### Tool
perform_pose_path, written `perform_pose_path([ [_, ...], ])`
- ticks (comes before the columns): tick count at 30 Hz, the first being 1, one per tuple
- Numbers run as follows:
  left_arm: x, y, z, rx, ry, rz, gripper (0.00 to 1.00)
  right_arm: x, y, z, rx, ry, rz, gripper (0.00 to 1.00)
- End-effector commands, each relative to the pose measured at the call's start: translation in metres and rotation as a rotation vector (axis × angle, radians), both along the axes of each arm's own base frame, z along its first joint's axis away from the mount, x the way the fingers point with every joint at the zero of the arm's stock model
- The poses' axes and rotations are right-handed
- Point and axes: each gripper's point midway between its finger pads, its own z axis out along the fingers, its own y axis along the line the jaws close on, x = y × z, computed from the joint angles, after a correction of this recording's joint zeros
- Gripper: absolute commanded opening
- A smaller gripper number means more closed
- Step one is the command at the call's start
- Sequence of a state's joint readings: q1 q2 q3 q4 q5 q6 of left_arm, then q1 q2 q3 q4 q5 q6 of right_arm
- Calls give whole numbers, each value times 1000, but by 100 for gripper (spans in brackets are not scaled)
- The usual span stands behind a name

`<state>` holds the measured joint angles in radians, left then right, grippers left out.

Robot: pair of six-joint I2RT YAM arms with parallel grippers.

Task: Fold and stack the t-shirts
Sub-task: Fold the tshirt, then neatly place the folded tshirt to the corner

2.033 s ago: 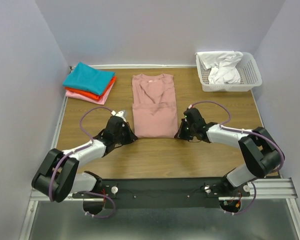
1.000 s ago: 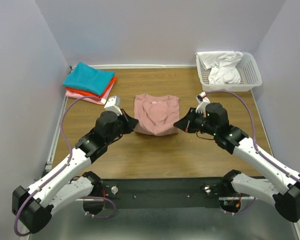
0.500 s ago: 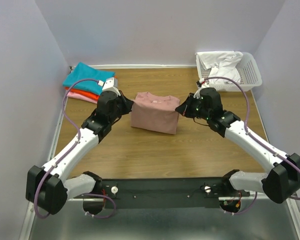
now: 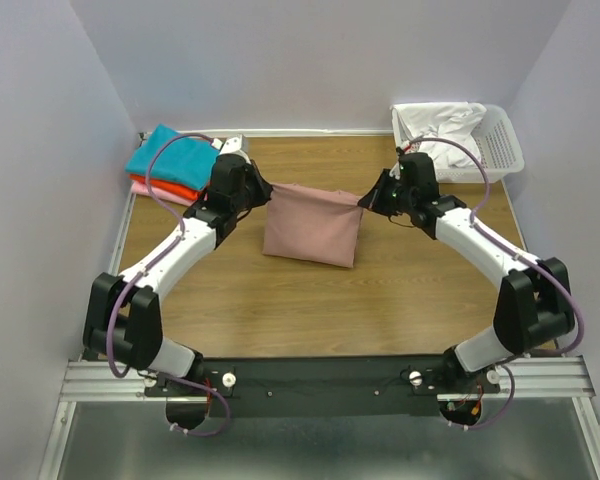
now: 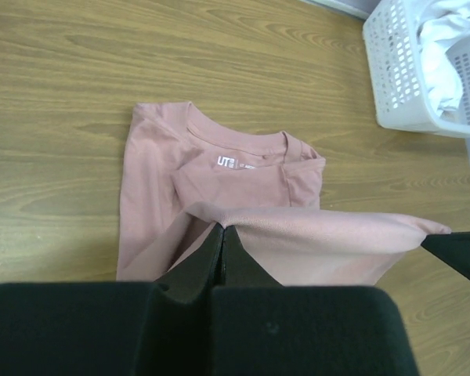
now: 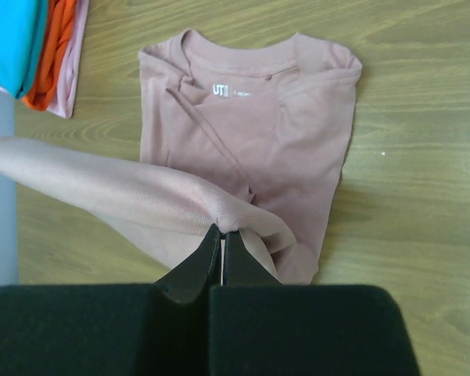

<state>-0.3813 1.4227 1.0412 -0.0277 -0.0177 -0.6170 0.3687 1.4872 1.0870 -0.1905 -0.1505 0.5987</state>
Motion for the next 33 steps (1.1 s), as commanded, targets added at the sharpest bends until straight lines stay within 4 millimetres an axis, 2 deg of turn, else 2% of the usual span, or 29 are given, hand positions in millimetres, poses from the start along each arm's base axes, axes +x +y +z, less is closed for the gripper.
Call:
perform_pose_path([
  [1, 28, 7, -5, 33, -10, 15, 0, 28, -2, -9, -2, 2, 26, 0],
  [4, 47, 4, -24, 53, 29, 16, 0, 44, -4, -13, 12, 16, 27, 0],
  [5, 57, 3, -34, 61, 45, 19, 0, 50, -6, -28, 0, 43, 30, 0],
  [6, 63, 2, -22, 53, 8, 20, 0, 55, -6, -33, -8, 49, 33, 0],
  [7, 69, 0, -38, 66, 37, 19, 0, 65, -6, -28, -12, 29, 34, 0],
  [9, 78, -2, -46, 76, 49, 18, 0, 77, -10, -53, -32, 71, 22, 1],
  [11, 91, -3, -57, 86, 65, 29, 0, 92, -9, -57, -38, 64, 36, 5],
  [12, 99, -3, -62, 93, 74, 37, 0, 96, -9, -77, -48, 96, 45, 12],
  [13, 105, -1, -64, 102, 73, 56, 0, 99, -6, -81, -43, 101, 68, 15],
  [14, 105, 2, -72, 114, 103, 68, 0, 109, -2, -76, -35, 80, 80, 19],
  [15, 109, 3, -78, 127, 125, 77, 20, 112, 0, -90, -31, 104, 96, 34],
  [16, 113, 7, -80, 140, 131, 87, 44, 117, 1, -92, -30, 103, 102, 41],
  [17, 116, 10, -82, 157, 134, 106, 78, 122, 0, -93, -34, 98, 102, 47],
  [18, 117, 14, -85, 179, 150, 124, 98, 132, 0, -85, -31, 70, 100, 55],
  [20, 127, 20, -82, 215, 154, 152, 98, 137, 2, -80, -23, 59, 105, 80],
  [21, 127, 21, -79, 222, 163, 153, 98, 134, 5, -75, -12, 53, 125, 97],
  [22, 125, 19, -78, 213, 166, 149, 98, 128, 13, -60, 24, 35, 173, 100],
  [24, 116, 14, -70, 181, 145, 119, 98, 118, 16, -51, 49, 33, 199, 100],
  [25, 112, 11, -67, 163, 135, 99, 98, 106, 16, -56, 53, 55, 210, 100],
  [26, 106, 4, -66, 138, 133, 58, 98, 99, 16, -42, 53, 32, 210, 100],
  [28, 91, 0, -64, 113, 127, 27, 98, 83, 18, -41, 45, 37, 219, 100],
  [29, 84, -2, -66, 108, 131, 15, 98, 69, 16, -50, 35, 62, 220, 100],
  [30, 80, -2, -66, 103, 130, 14, 98, 56, 22, -39, 37, 41, 239, 100],
  [32, 64, -3, -72, 88, 144, -13, 98, 31, 29, -48, 49, 62, 275, 100],
  [33, 56, -3, -76, 84, 149, -21, 98, 18, 41, -39, 63, 41, 316, 100],
])
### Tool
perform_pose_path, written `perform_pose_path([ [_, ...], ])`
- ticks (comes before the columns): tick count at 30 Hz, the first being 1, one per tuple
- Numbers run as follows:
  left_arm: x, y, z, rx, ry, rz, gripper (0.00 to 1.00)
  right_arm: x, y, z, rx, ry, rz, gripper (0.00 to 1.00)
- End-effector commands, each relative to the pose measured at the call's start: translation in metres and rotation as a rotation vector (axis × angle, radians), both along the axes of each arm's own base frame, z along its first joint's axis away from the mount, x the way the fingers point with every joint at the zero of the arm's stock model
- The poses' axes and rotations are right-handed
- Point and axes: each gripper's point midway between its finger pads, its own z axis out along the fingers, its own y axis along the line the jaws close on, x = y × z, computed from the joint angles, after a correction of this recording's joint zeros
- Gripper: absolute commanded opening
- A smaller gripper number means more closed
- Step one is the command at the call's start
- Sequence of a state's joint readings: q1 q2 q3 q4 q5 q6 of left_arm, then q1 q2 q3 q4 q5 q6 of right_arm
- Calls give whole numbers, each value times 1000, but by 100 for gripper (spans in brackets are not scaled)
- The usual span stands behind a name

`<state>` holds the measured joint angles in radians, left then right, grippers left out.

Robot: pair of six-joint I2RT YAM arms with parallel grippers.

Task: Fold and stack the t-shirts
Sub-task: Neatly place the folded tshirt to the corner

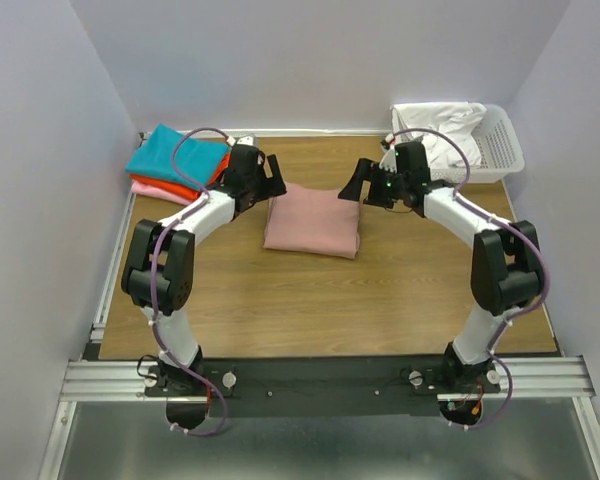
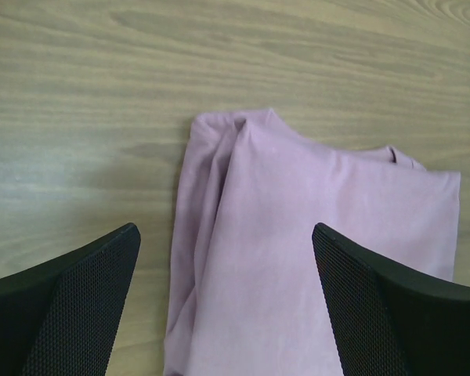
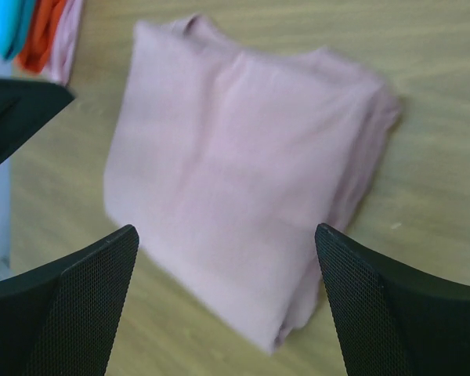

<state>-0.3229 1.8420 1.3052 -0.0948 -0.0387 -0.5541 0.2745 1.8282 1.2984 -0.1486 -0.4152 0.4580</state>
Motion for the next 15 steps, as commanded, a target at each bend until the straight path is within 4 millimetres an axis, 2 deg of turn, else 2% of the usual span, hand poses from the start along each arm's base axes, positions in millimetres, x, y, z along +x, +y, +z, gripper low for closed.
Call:
perform_pose_path([
  [1, -22, -13, 13, -63, -38, -74, 98, -46, 35, 11, 60, -30, 149, 100],
  [3, -30, -14, 6, -65, -29, -91, 98, -63, 45, 2, 68, -5, 182, 100],
  [7, -37, -11, -20, -17, 19, -116, 98, -75, 48, -7, 75, 21, 174, 100],
  [10, -39, -10, -36, 2, 51, -123, 98, -85, 44, -11, 71, 33, 161, 100],
  [15, -37, -16, -54, 8, 90, -156, 98, -97, 27, 1, 43, -20, 107, 100],
])
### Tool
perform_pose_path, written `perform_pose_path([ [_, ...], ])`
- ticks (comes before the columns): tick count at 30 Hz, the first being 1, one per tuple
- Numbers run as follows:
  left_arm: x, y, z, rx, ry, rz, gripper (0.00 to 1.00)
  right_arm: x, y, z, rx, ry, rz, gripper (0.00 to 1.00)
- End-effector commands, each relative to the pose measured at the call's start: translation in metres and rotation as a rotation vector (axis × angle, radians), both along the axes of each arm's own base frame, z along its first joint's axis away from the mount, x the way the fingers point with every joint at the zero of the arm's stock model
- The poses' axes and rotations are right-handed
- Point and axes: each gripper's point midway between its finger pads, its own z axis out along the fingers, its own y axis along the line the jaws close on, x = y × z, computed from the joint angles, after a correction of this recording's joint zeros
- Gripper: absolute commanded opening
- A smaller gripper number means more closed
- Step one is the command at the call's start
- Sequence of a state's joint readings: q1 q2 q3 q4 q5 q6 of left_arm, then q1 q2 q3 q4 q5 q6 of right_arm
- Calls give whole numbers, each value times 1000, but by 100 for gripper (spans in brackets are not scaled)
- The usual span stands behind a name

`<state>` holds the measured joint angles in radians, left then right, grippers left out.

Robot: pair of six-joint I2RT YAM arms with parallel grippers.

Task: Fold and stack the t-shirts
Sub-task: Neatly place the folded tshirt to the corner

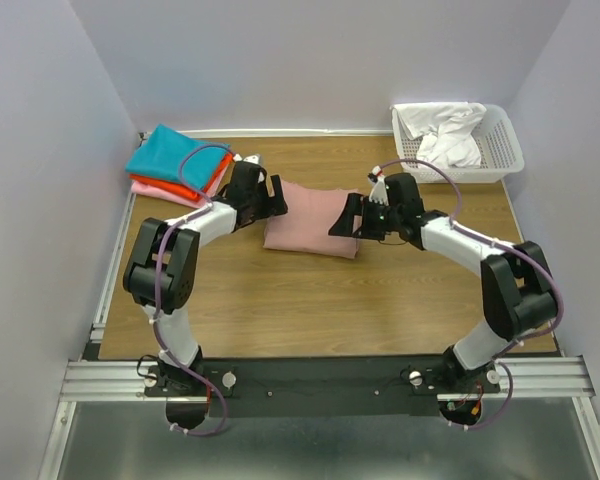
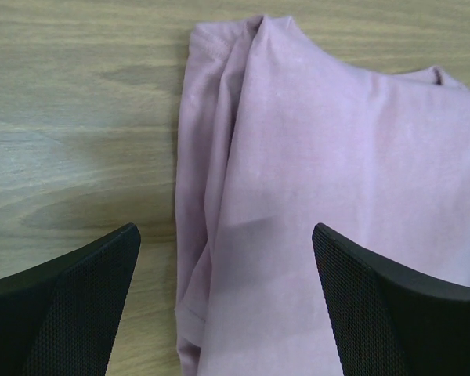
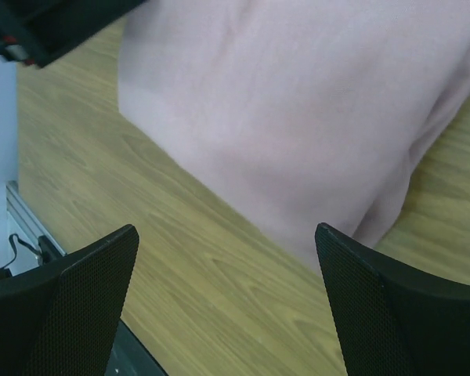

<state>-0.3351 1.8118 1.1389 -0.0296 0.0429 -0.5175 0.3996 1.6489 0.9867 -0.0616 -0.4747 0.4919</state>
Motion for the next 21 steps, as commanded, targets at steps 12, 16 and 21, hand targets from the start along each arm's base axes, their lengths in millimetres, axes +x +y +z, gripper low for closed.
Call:
perform_pose_path([
  [12, -5, -16, -58, 103, 115, -76, 80, -27, -57, 70, -52, -244, -228, 100],
  [16, -10, -17, -73, 174, 149, -57, 62, -36, -67, 78, -57, -268, -255, 100],
  [21, -12, -15, -83, 271, 174, -30, 36, -47, -77, 80, -77, -284, -274, 100],
])
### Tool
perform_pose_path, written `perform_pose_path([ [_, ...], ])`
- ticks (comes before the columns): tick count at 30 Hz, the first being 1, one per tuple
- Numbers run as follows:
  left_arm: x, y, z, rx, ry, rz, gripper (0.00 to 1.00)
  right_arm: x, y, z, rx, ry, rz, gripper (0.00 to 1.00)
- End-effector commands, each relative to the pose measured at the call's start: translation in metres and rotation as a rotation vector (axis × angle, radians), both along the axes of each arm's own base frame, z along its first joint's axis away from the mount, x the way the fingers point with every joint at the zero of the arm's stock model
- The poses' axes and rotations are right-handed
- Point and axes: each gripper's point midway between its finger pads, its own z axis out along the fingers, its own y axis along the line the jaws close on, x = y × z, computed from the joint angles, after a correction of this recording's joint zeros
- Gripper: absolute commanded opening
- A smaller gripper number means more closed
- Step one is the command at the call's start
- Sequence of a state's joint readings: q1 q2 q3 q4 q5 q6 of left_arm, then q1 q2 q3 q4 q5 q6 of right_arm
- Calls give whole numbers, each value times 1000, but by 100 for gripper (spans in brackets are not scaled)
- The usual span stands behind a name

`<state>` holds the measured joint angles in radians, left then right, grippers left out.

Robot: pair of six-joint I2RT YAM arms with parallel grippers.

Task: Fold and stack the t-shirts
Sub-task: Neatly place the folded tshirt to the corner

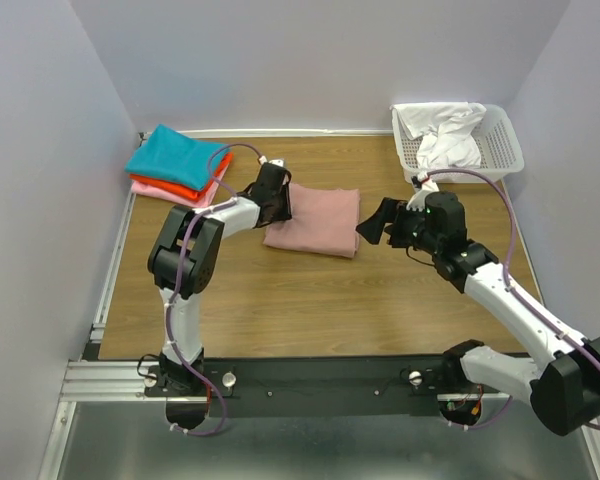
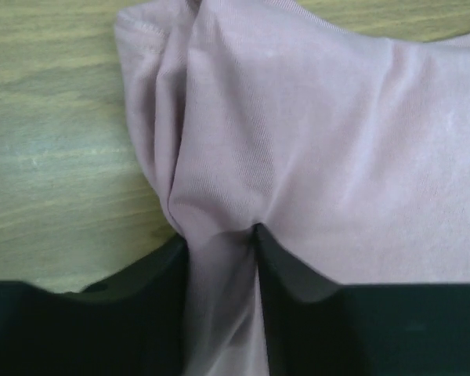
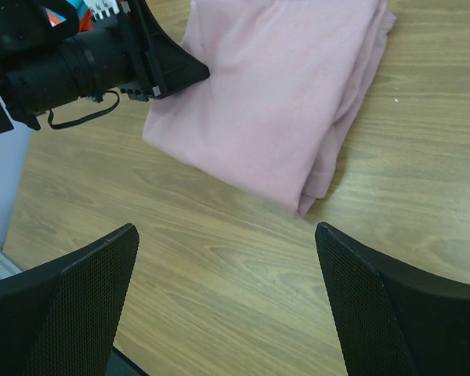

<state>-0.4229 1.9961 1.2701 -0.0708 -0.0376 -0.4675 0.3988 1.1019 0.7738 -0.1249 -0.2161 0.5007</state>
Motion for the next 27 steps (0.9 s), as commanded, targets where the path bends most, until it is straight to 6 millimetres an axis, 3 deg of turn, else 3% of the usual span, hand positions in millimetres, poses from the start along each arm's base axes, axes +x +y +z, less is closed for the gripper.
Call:
perform_pose_path([
  [1, -20, 20, -41, 178, 116, 42, 31, -10, -19, -9, -48, 16, -64, 100],
  [2, -13, 24, -36, 200, 98, 62, 17, -11, -23, -12, -64, 15, -75, 100],
  [4, -5, 32, -33, 258, 90, 82, 0, -14, -29, -9, -81, 2, -91, 100],
  [8, 7, 35, -22, 299, 70, 87, 0, -12, -53, -3, -137, -33, -204, 100],
  [13, 26, 68, 24, 488, -52, 135, 0, -12, -77, 9, -174, -95, -313, 100],
  [18, 39, 84, 59, 617, -155, 28, 0, -12, -83, 5, -198, -96, -336, 100],
  [22, 54, 110, 86, 732, -221, 55, 0, -10, -82, -3, -213, -71, -333, 100],
  [27, 69, 127, 120, 800, -313, 46, 0, -5, -86, -18, -249, -33, -357, 100],
])
